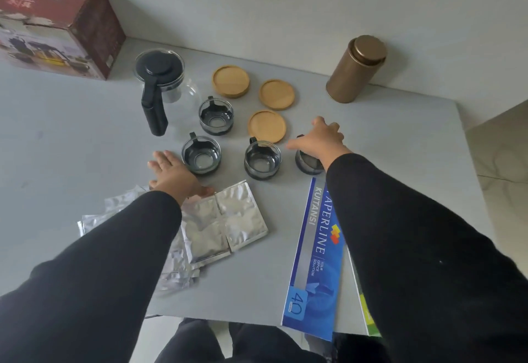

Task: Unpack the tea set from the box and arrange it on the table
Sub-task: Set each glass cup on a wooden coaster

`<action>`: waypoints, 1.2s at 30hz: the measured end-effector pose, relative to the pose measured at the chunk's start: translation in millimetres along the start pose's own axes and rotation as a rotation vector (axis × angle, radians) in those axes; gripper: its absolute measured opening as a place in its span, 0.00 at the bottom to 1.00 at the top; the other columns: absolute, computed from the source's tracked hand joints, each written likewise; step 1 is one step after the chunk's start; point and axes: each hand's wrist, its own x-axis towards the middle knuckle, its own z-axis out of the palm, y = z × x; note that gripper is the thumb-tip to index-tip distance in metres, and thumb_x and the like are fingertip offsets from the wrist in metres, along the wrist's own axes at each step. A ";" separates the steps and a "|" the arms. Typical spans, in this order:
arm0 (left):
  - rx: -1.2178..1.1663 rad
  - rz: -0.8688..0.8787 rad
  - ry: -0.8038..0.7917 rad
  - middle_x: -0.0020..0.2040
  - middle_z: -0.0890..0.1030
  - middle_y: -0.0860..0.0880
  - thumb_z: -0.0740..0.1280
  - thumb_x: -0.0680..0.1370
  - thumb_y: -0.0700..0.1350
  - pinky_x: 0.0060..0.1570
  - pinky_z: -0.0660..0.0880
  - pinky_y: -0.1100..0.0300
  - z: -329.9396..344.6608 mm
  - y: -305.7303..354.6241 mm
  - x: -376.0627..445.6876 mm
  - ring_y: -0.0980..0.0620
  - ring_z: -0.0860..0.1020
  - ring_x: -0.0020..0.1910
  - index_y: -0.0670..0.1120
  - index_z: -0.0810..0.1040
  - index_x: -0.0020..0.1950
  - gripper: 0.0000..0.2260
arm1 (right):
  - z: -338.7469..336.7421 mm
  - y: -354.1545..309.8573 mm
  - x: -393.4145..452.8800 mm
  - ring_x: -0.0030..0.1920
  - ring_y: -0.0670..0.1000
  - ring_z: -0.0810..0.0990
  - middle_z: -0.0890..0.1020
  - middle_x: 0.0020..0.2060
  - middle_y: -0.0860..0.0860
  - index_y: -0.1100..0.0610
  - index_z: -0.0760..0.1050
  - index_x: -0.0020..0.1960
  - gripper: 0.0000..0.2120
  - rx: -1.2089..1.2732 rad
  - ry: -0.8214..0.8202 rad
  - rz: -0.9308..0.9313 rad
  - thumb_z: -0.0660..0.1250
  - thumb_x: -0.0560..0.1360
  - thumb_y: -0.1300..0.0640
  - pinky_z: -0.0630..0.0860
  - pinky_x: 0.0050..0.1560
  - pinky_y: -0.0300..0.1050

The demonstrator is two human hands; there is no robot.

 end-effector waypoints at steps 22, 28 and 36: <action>-0.122 0.002 -0.036 0.77 0.32 0.44 0.78 0.65 0.58 0.73 0.51 0.42 2.9 -1.1 -1.7 0.42 0.35 0.77 0.40 0.32 0.76 0.63 | -18.0 -82.1 76.8 0.66 0.60 0.69 0.65 0.67 0.58 0.61 0.58 0.71 0.36 -0.013 0.156 -0.200 0.72 0.70 0.52 0.70 0.65 0.49; -0.082 -0.015 -0.040 0.76 0.31 0.44 0.78 0.64 0.59 0.73 0.53 0.42 2.5 0.5 0.7 0.42 0.36 0.77 0.40 0.31 0.76 0.64 | -11.2 -96.4 103.8 0.67 0.61 0.67 0.65 0.67 0.58 0.61 0.60 0.70 0.32 -0.036 0.152 -0.231 0.69 0.72 0.52 0.68 0.64 0.50; -0.073 -0.031 -0.047 0.76 0.30 0.44 0.77 0.64 0.59 0.73 0.52 0.42 2.3 1.4 2.7 0.42 0.35 0.77 0.40 0.30 0.75 0.63 | -5.3 -98.6 115.7 0.67 0.61 0.67 0.65 0.67 0.59 0.61 0.61 0.71 0.32 -0.064 0.140 -0.259 0.69 0.72 0.51 0.69 0.63 0.50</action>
